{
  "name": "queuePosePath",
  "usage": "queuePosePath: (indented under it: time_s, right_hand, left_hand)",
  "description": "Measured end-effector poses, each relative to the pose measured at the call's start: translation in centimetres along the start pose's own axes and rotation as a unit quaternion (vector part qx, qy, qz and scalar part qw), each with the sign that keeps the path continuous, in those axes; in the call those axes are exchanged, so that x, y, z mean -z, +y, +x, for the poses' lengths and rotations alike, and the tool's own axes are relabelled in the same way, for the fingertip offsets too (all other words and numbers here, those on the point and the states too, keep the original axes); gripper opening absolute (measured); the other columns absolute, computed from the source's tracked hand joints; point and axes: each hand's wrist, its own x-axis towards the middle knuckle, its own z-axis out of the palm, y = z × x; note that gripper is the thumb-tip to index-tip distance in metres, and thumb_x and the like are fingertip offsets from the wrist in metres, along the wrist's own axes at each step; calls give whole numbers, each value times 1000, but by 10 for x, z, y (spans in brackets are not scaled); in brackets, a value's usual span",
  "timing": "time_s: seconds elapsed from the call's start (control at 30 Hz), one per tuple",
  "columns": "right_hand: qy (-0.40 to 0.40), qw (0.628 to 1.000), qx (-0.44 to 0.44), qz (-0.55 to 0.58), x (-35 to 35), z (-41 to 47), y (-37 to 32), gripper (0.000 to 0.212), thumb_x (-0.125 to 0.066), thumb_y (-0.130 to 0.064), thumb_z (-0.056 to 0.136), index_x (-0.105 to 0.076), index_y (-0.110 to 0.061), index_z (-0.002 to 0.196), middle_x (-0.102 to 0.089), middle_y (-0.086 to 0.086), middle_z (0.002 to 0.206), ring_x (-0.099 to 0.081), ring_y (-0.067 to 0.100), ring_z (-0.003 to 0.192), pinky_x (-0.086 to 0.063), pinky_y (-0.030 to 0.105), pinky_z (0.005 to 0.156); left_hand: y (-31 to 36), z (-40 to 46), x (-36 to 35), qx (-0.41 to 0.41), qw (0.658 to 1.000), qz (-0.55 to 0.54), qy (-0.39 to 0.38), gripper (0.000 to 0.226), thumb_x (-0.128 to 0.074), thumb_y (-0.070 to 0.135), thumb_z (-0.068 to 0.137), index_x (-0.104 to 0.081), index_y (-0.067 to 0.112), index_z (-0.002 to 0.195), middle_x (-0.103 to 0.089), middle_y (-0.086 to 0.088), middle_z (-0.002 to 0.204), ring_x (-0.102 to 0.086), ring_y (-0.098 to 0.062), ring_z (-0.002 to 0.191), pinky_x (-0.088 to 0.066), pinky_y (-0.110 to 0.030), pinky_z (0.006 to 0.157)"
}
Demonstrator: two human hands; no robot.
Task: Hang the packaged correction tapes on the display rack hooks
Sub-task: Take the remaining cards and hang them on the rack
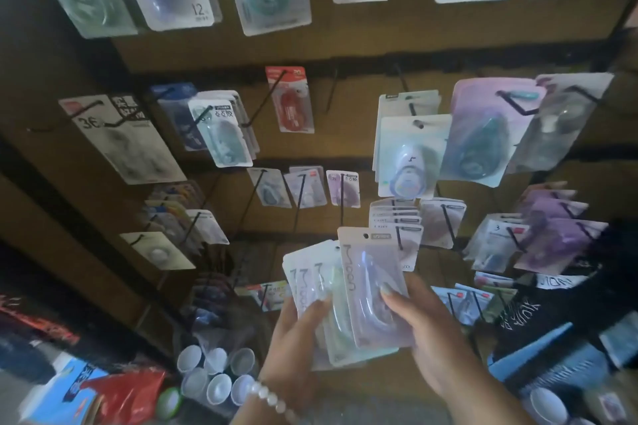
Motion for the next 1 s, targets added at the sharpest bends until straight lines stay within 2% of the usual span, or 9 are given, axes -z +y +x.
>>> queuePosePath:
  time_s: [0.07, 0.13, 0.2, 0.4, 0.57, 0.67, 0.8, 0.9, 1.0]
  right_hand:
    - [16, 999, 28, -14, -7, 3, -14, 67, -79, -55, 47, -65, -19, 102, -72, 9, 100, -70, 25, 93, -53, 39, 78]
    - [30, 997, 59, -43, -16, 6, -28, 74, -80, -63, 42, -66, -18, 98, -72, 9, 97, -69, 27, 93, -53, 47, 82]
    - [45, 994, 84, -57, -24, 6, -42, 62, -77, -56, 50, -66, -15, 94, -72, 13, 96, -66, 35, 96, -49, 54, 89]
    - [53, 983, 141, -104, -40, 4, -80, 37, -66, -47, 64, -66, -18, 87, -71, 5, 87, -68, 27, 88, -50, 47, 82]
    - [66, 976, 168, -121, -58, 11, -106, 35, -64, -50, 72, -65, -19, 89, -69, 7, 89, -65, 31, 92, -48, 53, 89]
    - [82, 974, 170, -129, -65, 19, -116, 19, -62, -36, 86, -64, -18, 91, -69, 7, 90, -65, 28, 91, -50, 45, 80]
    - [102, 970, 168, -143, -73, 29, -122, 19, -59, -32, 89, -63, -15, 95, -67, 6, 90, -63, 25, 88, -43, 30, 70]
    - [113, 970, 155, -150, -77, 35, -120, 19, -59, -33, 89, -62, -17, 98, -68, 7, 97, -63, 25, 94, -44, 28, 71]
    - [127, 966, 160, -161, -82, 36, -118, 16, -58, -32, 89, -61, -18, 97, -67, 5, 96, -62, 22, 89, -43, 25, 68]
  left_hand:
    - [20, 1, -5, -16, 1000, 3, 9, 28, -65, 19, 88, -63, 21, 115, -74, -15, 110, -70, -43, 98, -55, -67, 71]
    - [40, 2, -9, -41, 999, 20, 12, 30, -68, 23, 87, -61, 24, 116, -74, -10, 110, -73, -36, 96, -58, -61, 76]
    - [58, 3, -10, -73, 996, 41, 11, 34, -70, 27, 85, -59, 26, 117, -75, -8, 108, -75, -32, 92, -59, -55, 77]
    - [86, 6, -6, -104, 993, 45, 21, 43, -74, 31, 81, -59, 25, 121, -73, -8, 114, -71, -34, 101, -53, -64, 88]
    - [98, 6, 3, -110, 993, 40, 20, 38, -71, 27, 84, -60, 22, 120, -75, -9, 111, -73, -34, 98, -53, -64, 88]
    - [105, 7, 8, -112, 992, 48, 19, 38, -72, 28, 83, -59, 22, 118, -75, -9, 110, -73, -33, 97, -54, -63, 87]
    - [112, 11, 16, -109, 992, 59, 25, 44, -74, 33, 79, -59, 23, 119, -73, -10, 113, -72, -33, 100, -54, -64, 87]
    - [115, 13, 21, -108, 992, 62, 20, 46, -75, 34, 77, -59, 23, 119, -73, -10, 114, -72, -33, 100, -53, -63, 88]
    - [117, 16, 25, -108, 992, 64, 19, 36, -72, 28, 83, -60, 23, 117, -74, -9, 112, -72, -33, 99, -54, -63, 87]
